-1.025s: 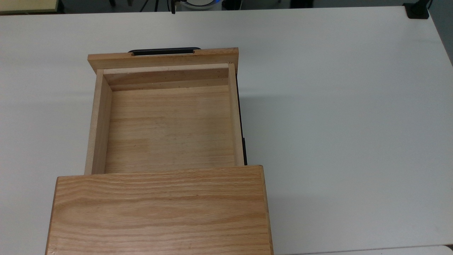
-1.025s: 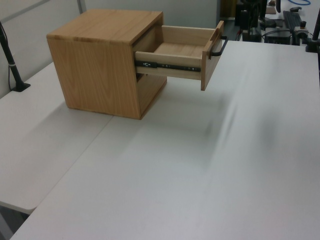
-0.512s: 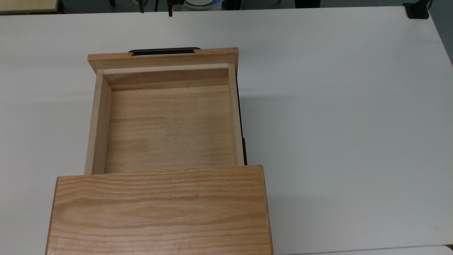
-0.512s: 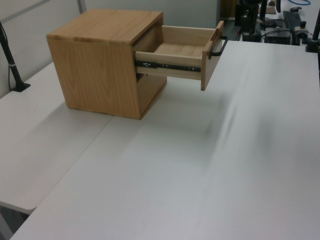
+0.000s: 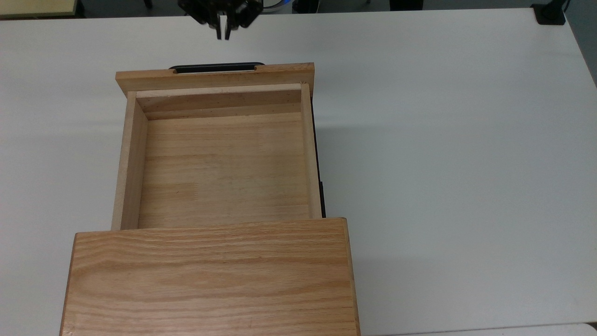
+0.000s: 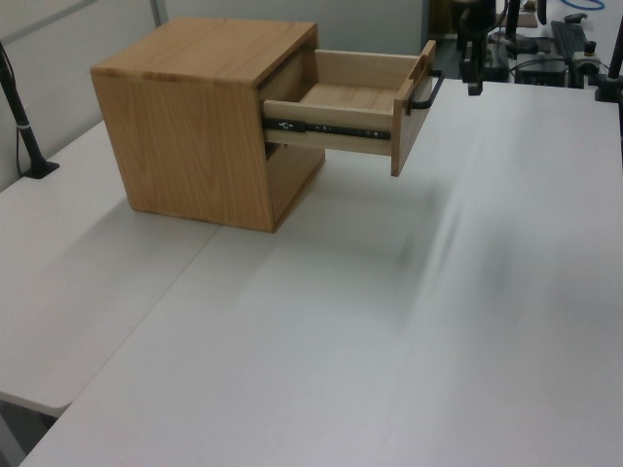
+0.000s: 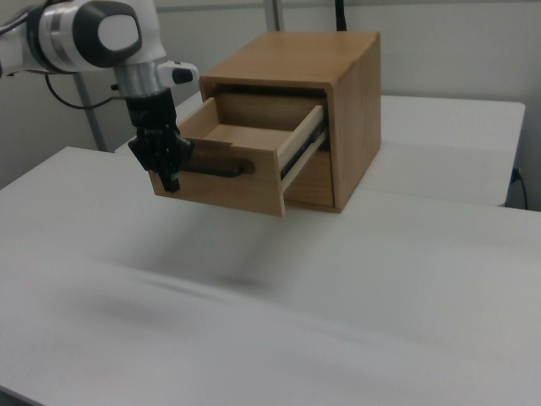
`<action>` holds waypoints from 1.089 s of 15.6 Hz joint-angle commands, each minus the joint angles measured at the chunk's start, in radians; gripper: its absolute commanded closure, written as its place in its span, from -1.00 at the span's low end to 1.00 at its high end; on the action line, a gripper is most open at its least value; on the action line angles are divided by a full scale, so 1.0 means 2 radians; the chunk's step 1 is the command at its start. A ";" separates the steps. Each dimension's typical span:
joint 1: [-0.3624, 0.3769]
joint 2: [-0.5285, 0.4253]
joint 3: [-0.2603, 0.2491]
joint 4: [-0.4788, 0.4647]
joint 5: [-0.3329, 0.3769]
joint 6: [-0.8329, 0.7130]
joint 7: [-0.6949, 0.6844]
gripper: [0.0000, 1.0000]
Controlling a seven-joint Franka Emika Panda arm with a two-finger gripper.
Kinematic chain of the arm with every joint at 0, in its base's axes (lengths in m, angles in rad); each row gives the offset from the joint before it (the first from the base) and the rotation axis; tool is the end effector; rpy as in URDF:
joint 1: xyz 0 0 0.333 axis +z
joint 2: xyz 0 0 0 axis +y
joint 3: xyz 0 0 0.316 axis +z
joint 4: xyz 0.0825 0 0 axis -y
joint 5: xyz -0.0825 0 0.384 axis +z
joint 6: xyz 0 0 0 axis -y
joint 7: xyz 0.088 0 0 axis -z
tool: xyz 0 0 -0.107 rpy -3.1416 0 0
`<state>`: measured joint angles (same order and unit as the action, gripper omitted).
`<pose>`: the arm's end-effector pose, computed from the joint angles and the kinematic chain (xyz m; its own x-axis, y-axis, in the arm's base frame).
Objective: Close the drawer by sliding it
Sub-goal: 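Move the gripper down to the black handle of the open drawer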
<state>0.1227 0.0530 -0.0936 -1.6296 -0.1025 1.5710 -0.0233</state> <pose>0.5655 0.0067 0.5679 0.9922 0.0517 -0.1136 0.0636 -0.9925 0.1040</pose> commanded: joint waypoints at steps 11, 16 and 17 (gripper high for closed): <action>0.012 0.120 -0.022 0.087 0.077 0.208 0.014 0.80; 0.012 0.118 -0.023 0.087 0.078 0.187 0.009 0.80; 0.012 0.118 -0.023 0.087 0.077 0.173 0.009 0.80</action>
<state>0.1245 0.1353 -0.0961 -1.5969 -0.0220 1.6920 -0.0297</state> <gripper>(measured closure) 0.894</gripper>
